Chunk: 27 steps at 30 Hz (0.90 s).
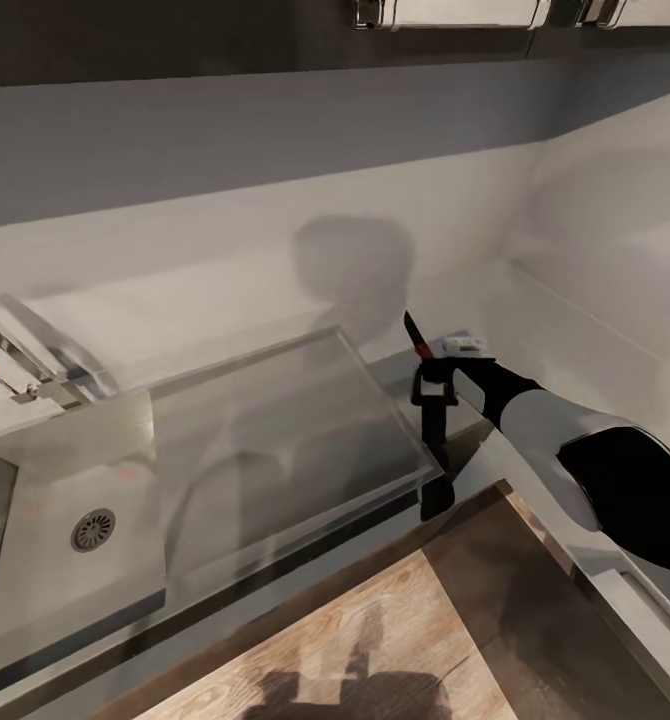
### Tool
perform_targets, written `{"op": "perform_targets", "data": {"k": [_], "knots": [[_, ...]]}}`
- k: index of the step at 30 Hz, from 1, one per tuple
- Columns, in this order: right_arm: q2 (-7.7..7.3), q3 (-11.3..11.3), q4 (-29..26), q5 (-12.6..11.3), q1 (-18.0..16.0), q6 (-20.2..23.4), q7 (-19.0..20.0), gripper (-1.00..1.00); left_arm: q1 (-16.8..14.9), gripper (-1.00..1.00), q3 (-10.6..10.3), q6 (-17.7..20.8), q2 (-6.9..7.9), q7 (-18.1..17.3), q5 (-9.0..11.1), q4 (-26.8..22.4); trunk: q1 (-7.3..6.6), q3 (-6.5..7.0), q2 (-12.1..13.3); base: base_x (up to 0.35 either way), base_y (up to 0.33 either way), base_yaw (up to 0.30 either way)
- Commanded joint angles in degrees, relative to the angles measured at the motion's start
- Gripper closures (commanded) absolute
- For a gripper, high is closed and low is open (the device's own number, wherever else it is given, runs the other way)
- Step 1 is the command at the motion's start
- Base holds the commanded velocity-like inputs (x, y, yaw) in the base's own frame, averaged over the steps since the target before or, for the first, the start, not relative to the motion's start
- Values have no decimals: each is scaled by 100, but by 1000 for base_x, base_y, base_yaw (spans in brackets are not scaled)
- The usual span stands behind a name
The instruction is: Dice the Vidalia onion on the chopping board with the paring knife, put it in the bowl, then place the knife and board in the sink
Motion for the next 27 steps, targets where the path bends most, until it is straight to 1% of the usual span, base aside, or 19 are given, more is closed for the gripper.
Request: {"op": "perform_targets", "data": {"k": [1, 17, 20, 21, 25, 27], "knots": [[-2, 76, 120, -43, 1, 57, 2, 100, -1, -100, -39, -14, 10, 39, 58, -8, 5, 0, -7, 0, 0, 0], [6, 76, 127, -42, 1, 42, -4, 100, -1, -100, -39, -14, 10, 37, 58, -8, 5, 144, -7, 0, 0, 0], [97, 72, 142, -42, 36, 21, 0, 100, -1, -100, -39, -14, 10, 33, 56, -13, 5, 171, -7, 0, 0, 0], [133, 74, 141, -42, 109, 17, 4, 100, -1, -100, -39, -14, 10, 32, 55, -13, 5, 180, -7, 0, 0, 0], [185, 75, 140, -42, 233, -6, 10, 100, -1, -100, -39, -14, 10, 31, 56, -7, 5, 216, -7, 0, 0, 0], [204, 70, 140, -42, 333, -151, 23, 100, -2, -100, -39, -14, 10, 31, 55, 8, 5, 234, -7, 0, 0, 0]]}}
